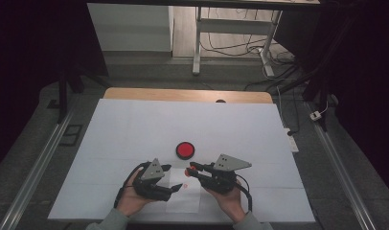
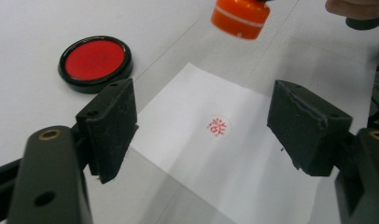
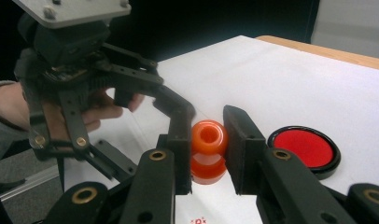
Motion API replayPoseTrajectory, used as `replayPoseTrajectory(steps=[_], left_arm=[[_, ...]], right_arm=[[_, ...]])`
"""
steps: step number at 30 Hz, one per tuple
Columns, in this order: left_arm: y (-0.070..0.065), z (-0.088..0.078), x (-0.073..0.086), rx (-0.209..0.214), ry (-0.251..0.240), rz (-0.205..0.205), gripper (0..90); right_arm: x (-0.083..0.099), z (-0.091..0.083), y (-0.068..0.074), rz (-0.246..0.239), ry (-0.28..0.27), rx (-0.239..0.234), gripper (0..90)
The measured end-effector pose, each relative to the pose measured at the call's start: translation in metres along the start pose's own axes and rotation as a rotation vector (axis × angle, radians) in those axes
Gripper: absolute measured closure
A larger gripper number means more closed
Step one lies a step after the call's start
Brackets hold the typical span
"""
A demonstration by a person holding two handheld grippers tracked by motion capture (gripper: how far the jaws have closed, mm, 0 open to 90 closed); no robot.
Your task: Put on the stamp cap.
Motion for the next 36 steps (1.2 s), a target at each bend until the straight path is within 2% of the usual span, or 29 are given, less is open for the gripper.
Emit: replayPoseTrajectory(steps=[11,14,21,30,36], left_arm=[[0.019,-0.034,0.018,-0.083,-0.018,-0.028,25.3],[0.025,-0.043,0.024,-0.099,-0.030,-0.051,25.6],[0.034,-0.055,0.036,-0.119,-0.024,-0.080,25.8],[0.046,-0.071,0.057,-0.146,-0.011,-0.142,26.0],[0.049,-0.076,0.063,-0.155,-0.008,-0.153,26.0]], right_arm=[[0.000,-0.004,-0.010,0.009,-0.002,0.022,72.4],[0.000,-0.006,-0.012,0.010,-0.003,0.028,72.4],[0.001,-0.008,-0.019,0.017,-0.004,0.043,72.4],[-0.001,-0.012,-0.026,0.015,-0.007,0.062,72.4],[-0.002,-0.014,-0.030,0.018,-0.012,0.076,72.4]])
Point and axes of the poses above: each handheld gripper's, and its own axes: z roughly forward along the jaws, x roughly out of its underside, y roughly to its left, the point moved 8 cm from there along z, roughly forward along the jaws, and after that the axes turned 7 degrees about x, right-handed, at the moved point
